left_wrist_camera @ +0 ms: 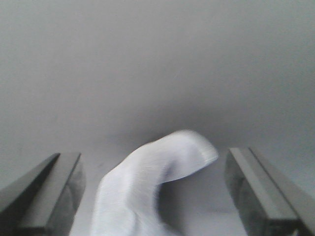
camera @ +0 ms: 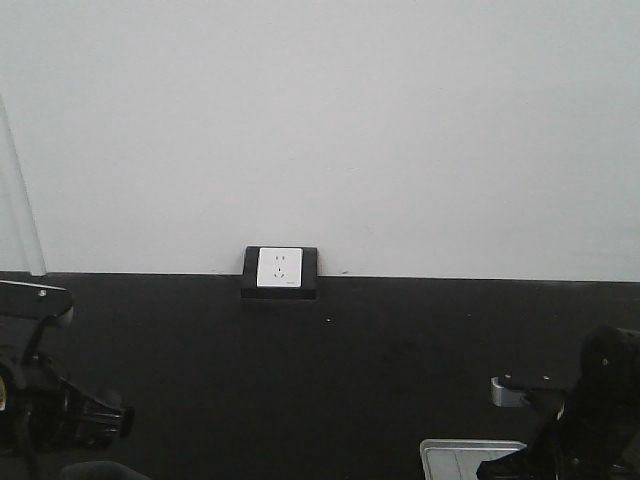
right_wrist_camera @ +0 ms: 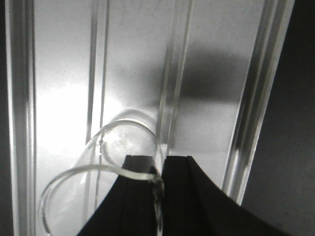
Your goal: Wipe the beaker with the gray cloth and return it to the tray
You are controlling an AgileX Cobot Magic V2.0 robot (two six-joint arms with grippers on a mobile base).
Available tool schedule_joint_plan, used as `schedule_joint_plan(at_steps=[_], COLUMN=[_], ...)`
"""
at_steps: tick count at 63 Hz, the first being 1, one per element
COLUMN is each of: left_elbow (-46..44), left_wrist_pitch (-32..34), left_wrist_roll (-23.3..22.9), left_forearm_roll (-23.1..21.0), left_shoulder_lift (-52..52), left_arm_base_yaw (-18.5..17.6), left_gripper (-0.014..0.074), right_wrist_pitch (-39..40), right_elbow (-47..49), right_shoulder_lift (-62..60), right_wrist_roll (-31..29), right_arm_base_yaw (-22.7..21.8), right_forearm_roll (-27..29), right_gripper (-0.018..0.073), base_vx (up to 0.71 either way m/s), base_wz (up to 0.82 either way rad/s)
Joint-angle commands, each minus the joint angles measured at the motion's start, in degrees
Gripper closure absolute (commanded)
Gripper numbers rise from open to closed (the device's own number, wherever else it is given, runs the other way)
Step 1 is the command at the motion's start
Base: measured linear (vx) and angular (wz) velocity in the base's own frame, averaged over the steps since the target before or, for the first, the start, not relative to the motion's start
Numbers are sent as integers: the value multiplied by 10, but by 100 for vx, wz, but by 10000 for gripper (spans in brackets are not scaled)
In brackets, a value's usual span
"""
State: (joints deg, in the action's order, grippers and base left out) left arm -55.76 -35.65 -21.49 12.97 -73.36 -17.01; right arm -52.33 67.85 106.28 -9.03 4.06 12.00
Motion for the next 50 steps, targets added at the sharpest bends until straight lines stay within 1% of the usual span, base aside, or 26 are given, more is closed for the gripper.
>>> schedule_joint_plan(at_steps=[1,9,13,25,31,36,50], left_elbow=[-15,-15,-15,-15,-15,-15,-15], left_wrist_pitch=[24,17,12,7,7,7,5], left_wrist_roll=[2,2,2,2,2,2,13], left_forearm_roll=[-1,-1,-1,-1,0,0,0], left_shoulder_lift=[44,63,65,64,64,64,64], left_arm_base_yaw=[1,1,1,1,1,1,1], left_gripper=[-12,31,41,45,45,45,45], right_wrist_pitch=[6,4,2,-7,-9,-9,-8], right_elbow=[16,16,16,16,16,16,16], right_shoulder_lift=[-27,-27,-27,-27,-36,-57,-167], right_wrist_roll=[-8,-5,-4,-1,2,2,1], right_arm_base_yaw=[-2,-2,-2,-3,-3,-3,-3], right_forearm_roll=[7,7,7,8,8,8,0], right_gripper=[529,466,419,260,210,189,190], base_vx=[0,0,0,0,0,0,0], base_wz=[0,0,0,0,0,0,0])
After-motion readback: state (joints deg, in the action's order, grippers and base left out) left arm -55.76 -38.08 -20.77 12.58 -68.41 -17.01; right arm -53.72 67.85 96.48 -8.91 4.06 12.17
